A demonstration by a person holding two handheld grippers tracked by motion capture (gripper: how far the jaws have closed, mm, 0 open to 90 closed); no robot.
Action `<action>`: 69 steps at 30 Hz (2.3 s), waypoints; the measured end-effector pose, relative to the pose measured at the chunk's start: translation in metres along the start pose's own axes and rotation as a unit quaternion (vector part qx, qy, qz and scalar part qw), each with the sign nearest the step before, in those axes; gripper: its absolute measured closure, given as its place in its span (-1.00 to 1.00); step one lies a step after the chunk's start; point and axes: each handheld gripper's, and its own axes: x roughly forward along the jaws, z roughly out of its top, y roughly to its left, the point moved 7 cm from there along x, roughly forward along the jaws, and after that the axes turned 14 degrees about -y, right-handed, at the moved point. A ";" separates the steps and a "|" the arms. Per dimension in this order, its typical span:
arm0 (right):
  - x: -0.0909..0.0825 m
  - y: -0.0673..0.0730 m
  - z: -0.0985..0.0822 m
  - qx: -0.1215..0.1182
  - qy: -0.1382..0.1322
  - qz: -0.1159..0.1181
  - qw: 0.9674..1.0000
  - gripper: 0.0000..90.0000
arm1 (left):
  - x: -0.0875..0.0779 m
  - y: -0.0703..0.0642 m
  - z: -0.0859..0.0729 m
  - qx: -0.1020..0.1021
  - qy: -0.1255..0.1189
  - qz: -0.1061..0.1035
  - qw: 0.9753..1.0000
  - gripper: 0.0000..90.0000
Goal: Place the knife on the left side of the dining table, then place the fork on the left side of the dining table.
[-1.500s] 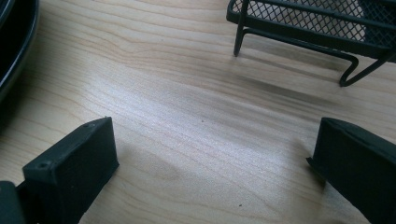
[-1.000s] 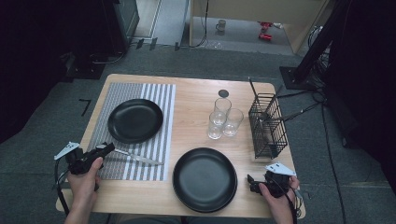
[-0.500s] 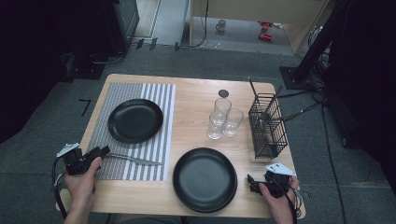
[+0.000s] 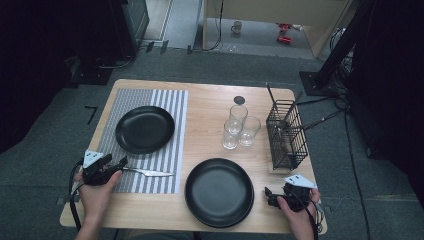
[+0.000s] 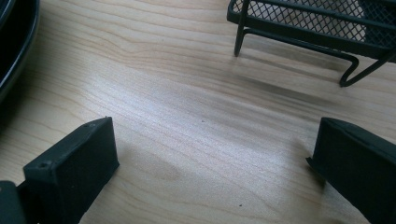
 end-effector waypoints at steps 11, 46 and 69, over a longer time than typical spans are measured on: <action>0.000 0.000 0.000 0.000 0.000 0.000 1.000 -1.00 | -0.001 0.003 -0.005 0.024 0.020 0.027 0.999 -0.73; -0.049 0.009 0.080 0.035 -0.106 -0.014 0.994 -0.96 | -0.003 0.003 -0.006 0.008 0.020 0.016 1.000 -0.69; -0.042 0.017 0.152 0.002 -0.158 -0.038 0.987 -0.63 | -0.003 0.003 -0.007 0.008 0.023 0.015 1.000 -0.69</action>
